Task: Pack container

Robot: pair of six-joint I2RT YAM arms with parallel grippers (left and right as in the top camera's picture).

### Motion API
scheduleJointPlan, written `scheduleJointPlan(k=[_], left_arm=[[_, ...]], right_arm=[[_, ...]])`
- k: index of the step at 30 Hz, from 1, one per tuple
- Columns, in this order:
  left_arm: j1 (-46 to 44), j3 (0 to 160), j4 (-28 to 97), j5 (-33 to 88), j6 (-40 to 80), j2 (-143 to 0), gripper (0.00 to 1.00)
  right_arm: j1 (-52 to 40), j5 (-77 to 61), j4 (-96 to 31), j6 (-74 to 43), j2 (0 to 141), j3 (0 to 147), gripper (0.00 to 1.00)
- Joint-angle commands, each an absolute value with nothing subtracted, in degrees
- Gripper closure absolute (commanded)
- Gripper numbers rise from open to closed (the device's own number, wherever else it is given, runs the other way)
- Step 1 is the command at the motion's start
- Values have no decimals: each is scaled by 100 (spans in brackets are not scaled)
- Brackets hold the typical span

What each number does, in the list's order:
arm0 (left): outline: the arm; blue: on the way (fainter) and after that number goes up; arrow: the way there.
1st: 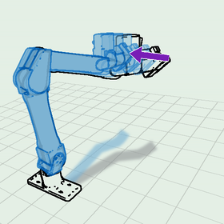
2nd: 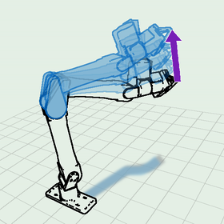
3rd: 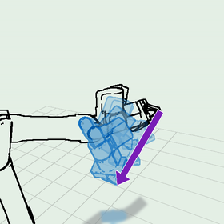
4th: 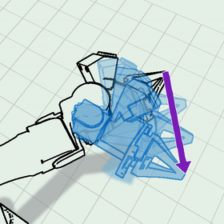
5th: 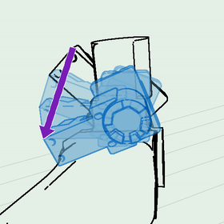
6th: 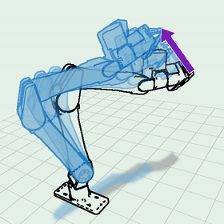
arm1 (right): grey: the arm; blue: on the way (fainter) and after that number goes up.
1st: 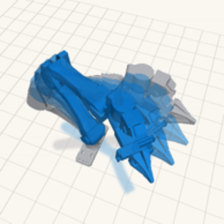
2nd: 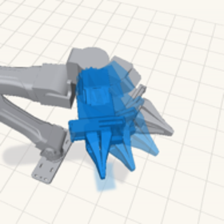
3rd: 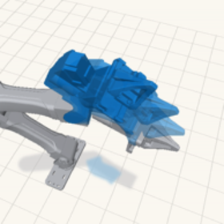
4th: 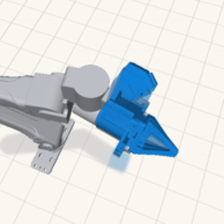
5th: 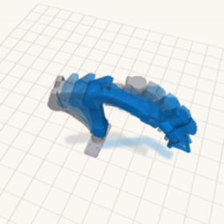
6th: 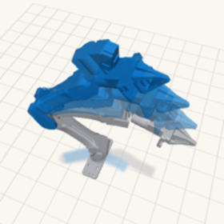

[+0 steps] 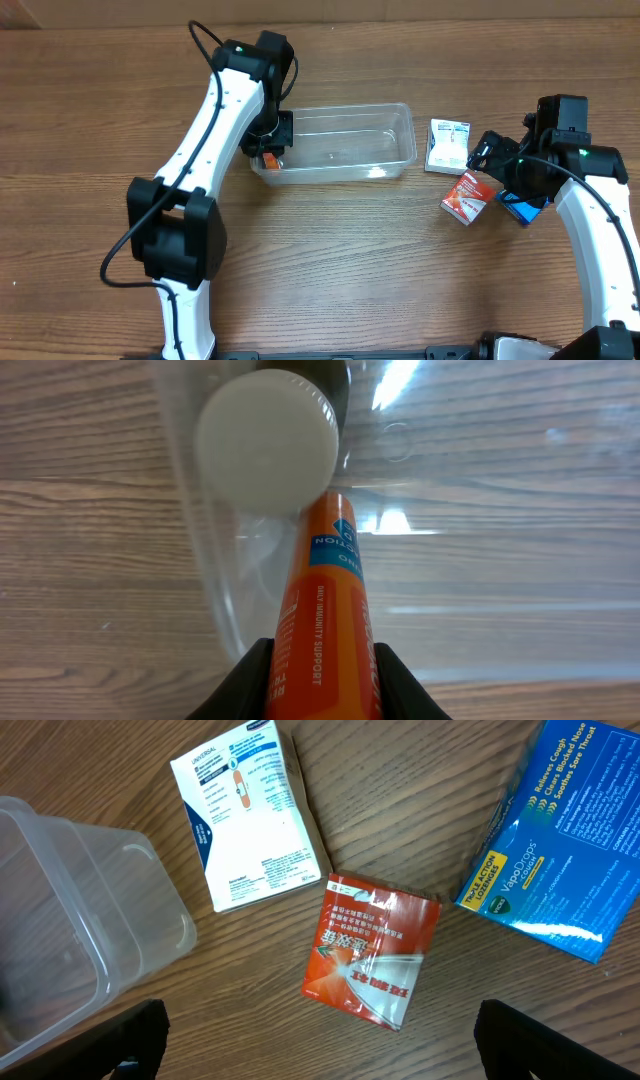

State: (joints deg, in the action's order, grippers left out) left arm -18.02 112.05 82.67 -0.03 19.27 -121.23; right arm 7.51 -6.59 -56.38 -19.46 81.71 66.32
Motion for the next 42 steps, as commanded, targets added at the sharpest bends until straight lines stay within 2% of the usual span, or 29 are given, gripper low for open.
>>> scheduleJointPlan(k=[1,4,6,9,14,19,22,28,34,35,40,42], left_arm=[[-1841,11225,8248,-56,1772,-12427,85],[-1841,11225,8259,-56,1772,-12490,66],[-1841,11225,8252,-54,1772,-12490,57],[-1841,11225,8254,-47,1772,-12490,51],[-1839,11297,8250,-40,1767,-12473,48],[-1839,11987,8274,-82,1664,-12470,43],[-1835,12663,8357,-423,1669,-12470,36],[-1761,13922,8506,-585,1693,-12468,34],[-1367,15021,8982,-819,2296,-12066,33],[-1208,15039,9015,-858,2523,-11876,30],[-366,15039,8705,-875,2724,-11369,4],[-163,15039,8720,-873,2727,-11356,0]], right_arm=[[779,-607,-5631,-1953,8156,6790,0],[779,-607,-5631,-1953,8156,6790,0],[779,-607,-5631,-1953,8156,6790,0],[779,-607,-5631,-1953,8156,6790,0],[779,-607,-5629,-1953,8156,6790,0],[779,-609,-5634,-1953,8156,6790,0],[779,-609,-5651,-1953,8156,6790,0],[779,-537,-5627,-1822,8156,6792,0],[600,340,-5739,-1455,8173,7568,0],[600,405,-5771,-1455,8228,7824,0],[412,384,-6176,-1299,9026,8820,0],[207,384,-6176,-1194,9472,9050,0]])
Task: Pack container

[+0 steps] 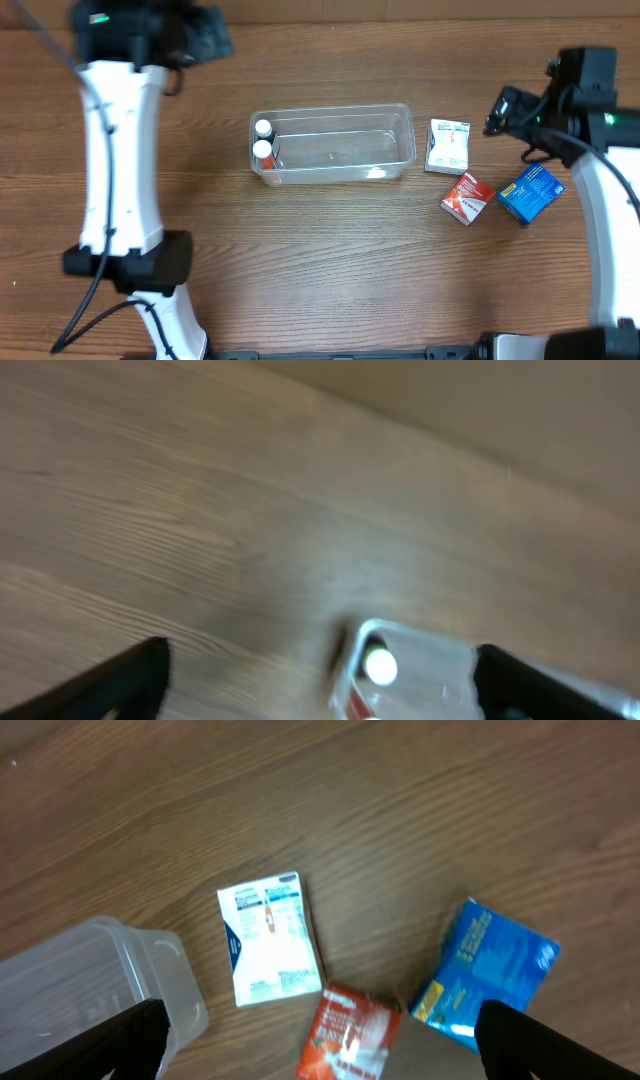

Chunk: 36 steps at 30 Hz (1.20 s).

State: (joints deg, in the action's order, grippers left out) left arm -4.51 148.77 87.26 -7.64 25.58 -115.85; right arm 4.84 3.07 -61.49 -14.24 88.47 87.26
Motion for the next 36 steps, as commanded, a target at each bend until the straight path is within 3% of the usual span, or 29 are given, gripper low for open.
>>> scheduleJointPlan(k=[1,6,16,33,36], left_arm=[[-49,15039,8785,-873,2731,-11356,0],[344,15039,9087,-878,2746,-11358,0],[373,15039,9153,-873,2727,-11358,0],[373,15039,9170,-875,2724,-11358,0],[373,15039,9177,-873,2724,-11358,0]], right_arm=[[93,412,-6152,-1122,9688,9124,0],[-252,821,-5859,-1382,10787,9220,0],[-252,226,-5714,-1175,11876,9218,0],[-252,137,-5402,-1085,11977,8910,0],[-252,137,-5404,-1205,11977,8910,5]])
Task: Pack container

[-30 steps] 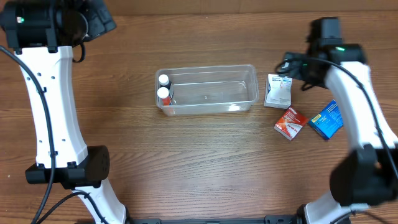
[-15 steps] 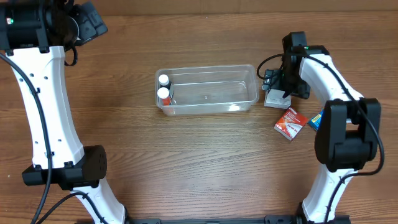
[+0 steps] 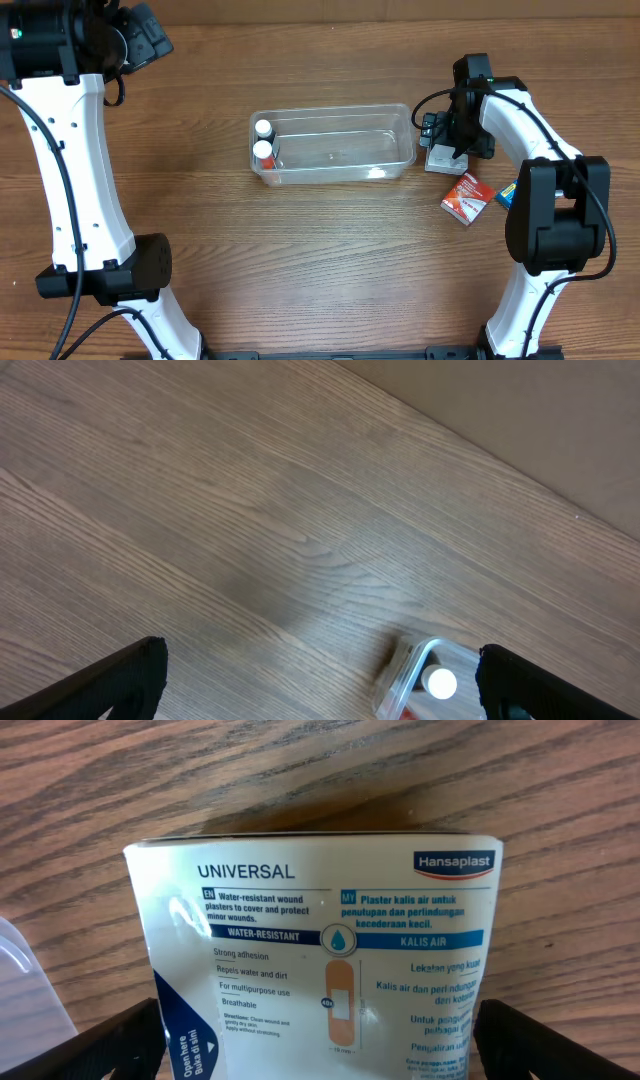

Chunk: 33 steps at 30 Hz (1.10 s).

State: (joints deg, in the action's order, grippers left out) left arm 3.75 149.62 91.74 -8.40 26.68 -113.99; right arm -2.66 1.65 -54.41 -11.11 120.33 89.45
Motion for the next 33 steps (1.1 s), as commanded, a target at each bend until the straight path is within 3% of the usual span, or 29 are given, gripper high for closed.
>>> scheduleJointPlan(k=[1,3,12,24,33], left_arm=[[373,15039,9181,-873,2724,-11358,0],[373,15039,9192,-873,2724,-11358,0],[373,15039,9231,-871,2724,-11358,0],[373,15039,9233,-816,2724,-11358,0],[373,15039,9227,-801,2724,-11358,0]], right_arm=[[-252,137,-5400,-1223,11977,8910,5],[-252,137,-5406,-1221,11977,8910,16],[-252,137,-5404,-1221,11977,8910,28],[-252,139,-5671,-1221,11834,9284,30],[-561,-123,-6211,-1068,10377,10366,28]])
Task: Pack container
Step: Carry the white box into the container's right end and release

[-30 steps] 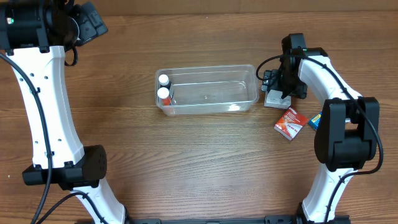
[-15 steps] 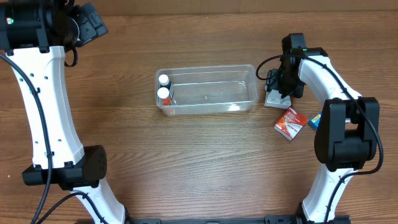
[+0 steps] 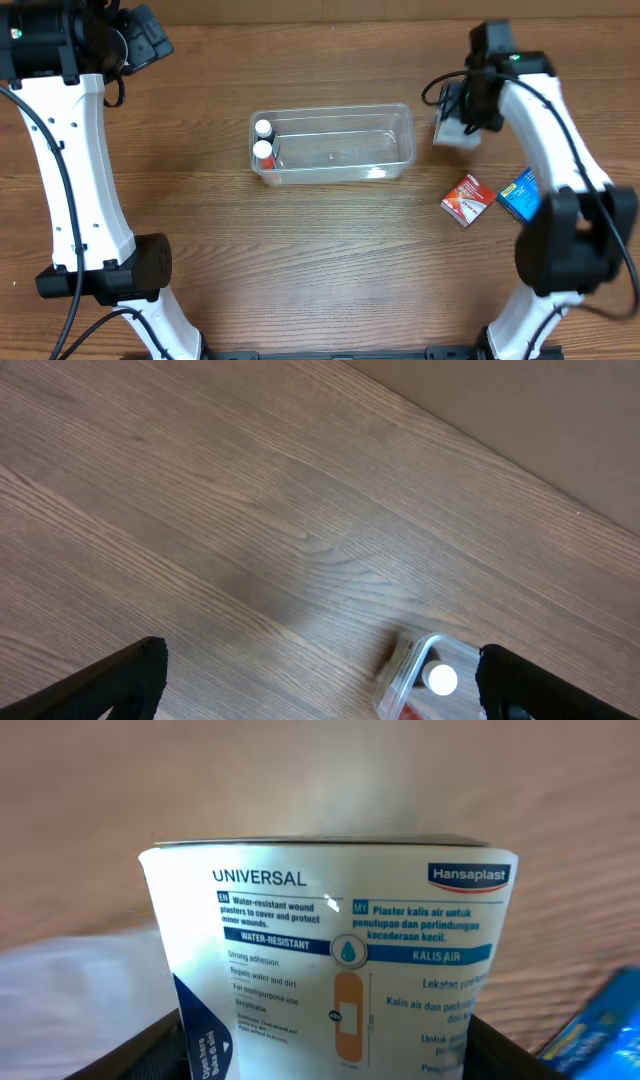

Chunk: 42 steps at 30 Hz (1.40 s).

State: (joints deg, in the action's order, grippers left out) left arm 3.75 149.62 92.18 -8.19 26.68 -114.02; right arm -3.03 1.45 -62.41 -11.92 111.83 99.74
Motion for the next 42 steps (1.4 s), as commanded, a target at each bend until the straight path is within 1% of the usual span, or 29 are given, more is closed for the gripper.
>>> scheduleJointPlan(k=[1,6,9,11,21,24,26,32,33,34,35,36,42], left_arm=[[373,15039,9227,-801,2724,-11358,0],[373,15039,9233,-790,2724,-11358,0],[373,15039,9236,-790,2722,-11358,0],[373,15039,9233,-792,2718,-11358,0],[373,15039,9233,-797,2679,-11358,0],[373,15039,9229,-797,2679,-11358,0],[373,15039,9231,-797,2679,-11358,0],[373,15039,9233,-794,2679,-11358,0],[373,15039,9236,-794,2676,-11358,0],[373,15039,9236,-794,2668,-11358,0],[373,15039,9236,-794,2657,-11358,0],[373,15039,9236,-794,2657,-11358,0],[373,15039,9233,-794,2655,-11358,0]], right_arm=[[-735,-246,-6187,-1039,10215,10370,29],[-1767,-263,-6139,-1048,10200,10291,28],[-2123,-246,-6130,-1234,10492,10267,27],[-2276,-250,-6243,-1507,10925,10245,27],[-2276,-204,-6460,-1525,11869,10235,27],[-2274,-172,-6438,-1527,11992,10232,27],[-2274,-1,-6392,-1527,12036,10232,24],[-2274,489,-6335,-1525,12046,10232,23],[-2274,508,-6337,-1522,12046,10232,22],[-2274,508,-6331,-1525,12046,10232,18],[-2274,508,-6331,-1525,12046,10232,11],[-2274,508,-6331,-1525,12046,10232,9],[-2276,506,-6403,-1522,11880,10346,8]])
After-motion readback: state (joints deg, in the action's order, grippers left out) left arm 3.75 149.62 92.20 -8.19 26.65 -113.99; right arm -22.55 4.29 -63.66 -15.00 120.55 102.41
